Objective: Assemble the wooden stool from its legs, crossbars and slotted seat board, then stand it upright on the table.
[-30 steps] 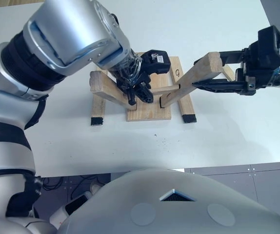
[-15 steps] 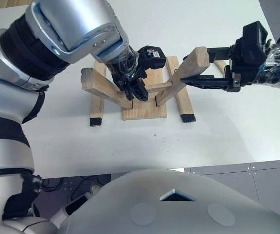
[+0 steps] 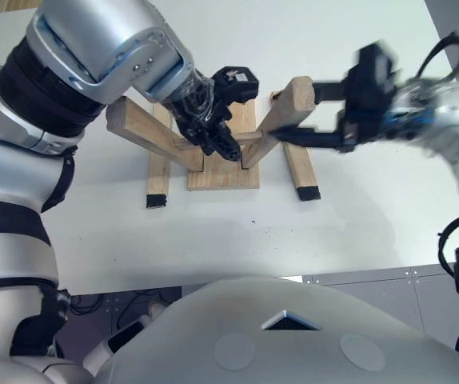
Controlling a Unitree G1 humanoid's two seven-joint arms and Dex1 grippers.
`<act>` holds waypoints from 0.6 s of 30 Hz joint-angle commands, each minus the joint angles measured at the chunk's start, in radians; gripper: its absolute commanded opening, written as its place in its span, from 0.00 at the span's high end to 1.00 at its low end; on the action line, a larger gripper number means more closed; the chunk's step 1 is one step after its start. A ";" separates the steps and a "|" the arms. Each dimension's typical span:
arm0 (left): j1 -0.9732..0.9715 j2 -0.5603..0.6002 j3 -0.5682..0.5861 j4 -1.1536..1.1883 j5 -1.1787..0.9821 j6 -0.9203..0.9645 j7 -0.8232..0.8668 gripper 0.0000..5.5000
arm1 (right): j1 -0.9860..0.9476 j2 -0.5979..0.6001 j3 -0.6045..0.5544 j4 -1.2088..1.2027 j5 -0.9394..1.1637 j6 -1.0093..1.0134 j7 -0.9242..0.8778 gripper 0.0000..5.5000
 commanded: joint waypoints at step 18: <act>0.067 0.410 0.984 -0.012 -0.032 -0.286 -0.081 0.66 | 0.131 -0.037 -0.023 -0.111 -0.008 0.099 0.000 0.36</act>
